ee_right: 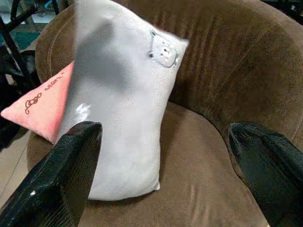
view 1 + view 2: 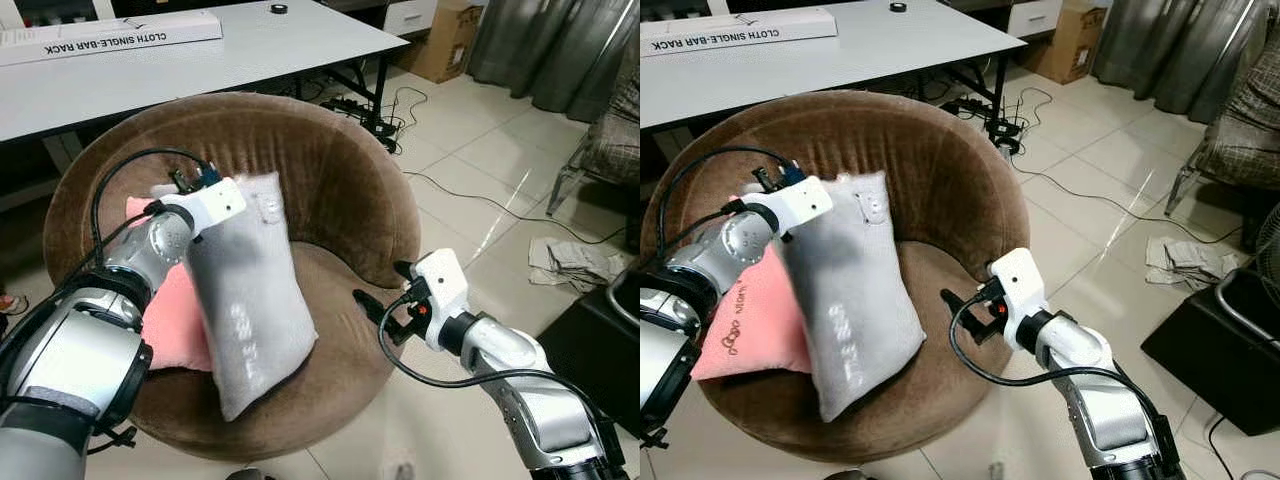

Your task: Move the pillow to the sofa from floor

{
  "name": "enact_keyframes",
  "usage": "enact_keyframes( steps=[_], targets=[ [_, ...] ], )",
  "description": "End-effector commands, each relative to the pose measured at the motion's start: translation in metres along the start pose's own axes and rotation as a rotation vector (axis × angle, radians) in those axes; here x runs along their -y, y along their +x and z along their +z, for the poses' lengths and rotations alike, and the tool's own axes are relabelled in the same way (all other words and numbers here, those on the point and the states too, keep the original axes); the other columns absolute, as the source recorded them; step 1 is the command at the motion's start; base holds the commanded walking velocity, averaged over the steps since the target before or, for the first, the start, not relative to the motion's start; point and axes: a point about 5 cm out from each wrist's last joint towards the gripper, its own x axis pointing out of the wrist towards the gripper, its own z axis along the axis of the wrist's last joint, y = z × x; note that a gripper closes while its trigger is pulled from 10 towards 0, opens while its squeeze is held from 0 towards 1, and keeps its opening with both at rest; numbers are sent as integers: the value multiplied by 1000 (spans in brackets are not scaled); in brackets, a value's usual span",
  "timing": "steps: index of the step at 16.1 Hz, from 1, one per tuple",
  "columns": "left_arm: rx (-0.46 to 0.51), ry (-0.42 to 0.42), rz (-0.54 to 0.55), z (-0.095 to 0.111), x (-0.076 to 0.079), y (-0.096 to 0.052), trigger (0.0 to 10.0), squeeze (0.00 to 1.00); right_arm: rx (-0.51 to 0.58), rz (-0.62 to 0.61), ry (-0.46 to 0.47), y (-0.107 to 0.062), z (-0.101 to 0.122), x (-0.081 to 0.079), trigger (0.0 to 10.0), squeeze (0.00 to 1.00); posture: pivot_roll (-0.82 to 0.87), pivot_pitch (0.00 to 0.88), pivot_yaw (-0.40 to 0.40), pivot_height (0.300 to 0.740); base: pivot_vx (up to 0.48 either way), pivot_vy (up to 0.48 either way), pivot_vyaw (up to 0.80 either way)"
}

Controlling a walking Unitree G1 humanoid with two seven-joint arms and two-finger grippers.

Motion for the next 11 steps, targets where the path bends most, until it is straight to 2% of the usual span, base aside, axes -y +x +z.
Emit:
enact_keyframes(
  steps=[1, 3, 4, 5, 6, 7, 8, 9, 10, 11],
  targets=[
    [37, -25, 45, 10, -16, 3, 10000, 1000, 4, 0, -1, 1, 0, 2, 10000, 0, -27, 0, -30, 740, 0, 0, 0],
    [61, -52, 40, 14, -20, 3, 10000, 1000, 6, 4, 5, 4, 0, 1, 10000, 0, -2, 0, -37, 740, 0, 0, 0],
    [66, -134, 28, 15, -22, 4, 10000, 1000, 10, 5, 9, 8, 0, 0, 10000, 0, 13, 0, -41, 740, 0, 0, 0],
    [58, -309, -9, 15, -19, 4, 10000, 1000, 4, -16, 15, 12, -1, 3, 10000, 0, 34, 0, -50, 740, 0, 0, 0],
    [69, -417, -16, 17, -17, 5, 10000, 1000, -10, -44, 13, 13, -3, 6, 10000, 0, 62, 0, -63, 740, 0, 0, 0],
    [109, -681, 14, 21, -13, 5, 10000, 980, -33, -135, 42, 16, -9, 14, 10000, 0, 96, 0, -72, 740, 0, 0, 0],
    [144, -857, 36, 23, -8, 5, 10000, 341, -42, -201, 85, 18, -13, 19, 10000, 0, 108, 0, -76, 740, 0, 0, 0],
    [172, -907, 24, 25, -2, 4, 10000, 0, -42, -221, 102, 19, -14, 21, 10000, 0, 142, 0, -84, 740, 0, 0, 0],
    [215, -954, -22, 28, 20, -2, 10000, 0, -64, -233, 107, 22, -19, 20, 10000, 0, 159, 0, -87, 740, 0, 0, 0],
    [239, -989, -62, 29, 49, -15, 10000, 0, -86, -235, 108, 25, -24, 18, 10000, 0, 175, 0, -89, 740, 0, 0, 0]
  ],
)
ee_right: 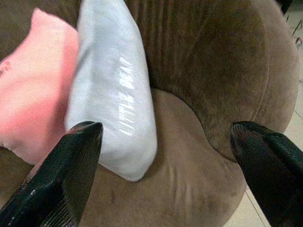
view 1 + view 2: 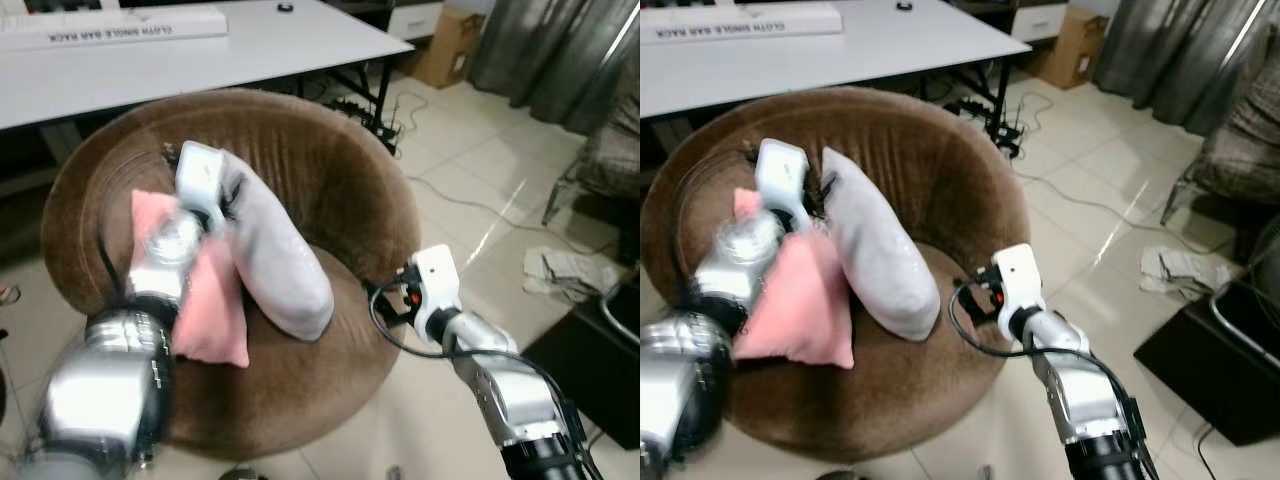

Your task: Move the pillow to the sofa from floor

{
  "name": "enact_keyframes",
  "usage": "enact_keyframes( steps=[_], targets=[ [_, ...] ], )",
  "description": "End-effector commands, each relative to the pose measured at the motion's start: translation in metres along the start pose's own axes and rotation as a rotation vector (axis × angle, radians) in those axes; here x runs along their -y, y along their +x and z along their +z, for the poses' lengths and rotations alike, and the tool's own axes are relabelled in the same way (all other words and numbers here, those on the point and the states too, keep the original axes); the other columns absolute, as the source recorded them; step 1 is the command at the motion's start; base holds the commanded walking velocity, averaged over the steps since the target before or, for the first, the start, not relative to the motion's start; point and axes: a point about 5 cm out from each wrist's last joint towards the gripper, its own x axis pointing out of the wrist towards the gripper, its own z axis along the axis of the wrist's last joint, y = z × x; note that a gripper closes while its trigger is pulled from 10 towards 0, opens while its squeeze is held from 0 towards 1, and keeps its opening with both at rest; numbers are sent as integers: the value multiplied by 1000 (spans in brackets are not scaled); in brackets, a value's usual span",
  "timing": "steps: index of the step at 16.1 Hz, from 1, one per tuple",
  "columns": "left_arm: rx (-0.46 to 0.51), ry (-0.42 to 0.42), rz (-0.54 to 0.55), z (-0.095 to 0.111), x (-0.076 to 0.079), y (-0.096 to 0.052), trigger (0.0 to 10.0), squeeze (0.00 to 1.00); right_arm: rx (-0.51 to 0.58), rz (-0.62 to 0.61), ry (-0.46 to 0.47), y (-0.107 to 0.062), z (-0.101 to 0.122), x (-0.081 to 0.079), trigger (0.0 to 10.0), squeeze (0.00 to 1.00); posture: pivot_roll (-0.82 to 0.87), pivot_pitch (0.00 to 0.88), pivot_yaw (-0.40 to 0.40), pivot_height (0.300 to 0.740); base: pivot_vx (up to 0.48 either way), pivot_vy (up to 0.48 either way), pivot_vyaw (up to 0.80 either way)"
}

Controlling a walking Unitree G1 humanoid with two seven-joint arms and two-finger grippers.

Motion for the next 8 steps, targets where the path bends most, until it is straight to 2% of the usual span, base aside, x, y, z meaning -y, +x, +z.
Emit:
enact_keyframes(
  steps=[1, 2, 3, 4, 5, 6, 7, 8],
  targets=[
    [-18, -34, -38, -14, 17, -12, 10000, 0, -4, -34, 2, 1, -2, 5, 10000, 0, 182, 0, -90, 740, 0, 0, -725],
    [-25, -34, -43, -24, 25, -25, 10000, 0, -5, -46, 10, 1, -3, 5, 10000, 0, 187, 0, -90, 740, 0, 0, -731],
    [-34, -6, -33, -34, 35, -52, 10000, 0, -12, -95, 5, 3, -6, 8, 10000, 0, 193, 0, -80, 740, 0, 0, -744],
    [-25, -2, -11, -33, 37, -63, 10000, 0, -17, -129, -8, 3, -8, 11, 10000, 0, 193, 0, -80, 740, 0, 0, -738],
    [-8, -34, 41, -27, 33, -78, 10000, 0, -36, -198, -7, 2, -13, 20, 10000, 0, 197, 0, -68, 740, 0, 0, -744],
    [-15, -27, 54, -27, 30, -88, 10000, 0, -51, -232, 18, 0, -16, 24, 10000, 0, 192, 0, -57, 740, 0, 0, -738],
    [-50, -62, 64, -31, 30, -98, 10000, 0, -51, -235, 40, -2, -16, 24, 10000, 0, 179, 0, -46, 740, 0, 0, -744],
    [-82, -48, 67, -37, 28, -104, 10000, 0, -47, -231, 46, -3, -16, 22, 10000, 0, 161, 0, -37, 740, 0, 0, -738]
  ],
)
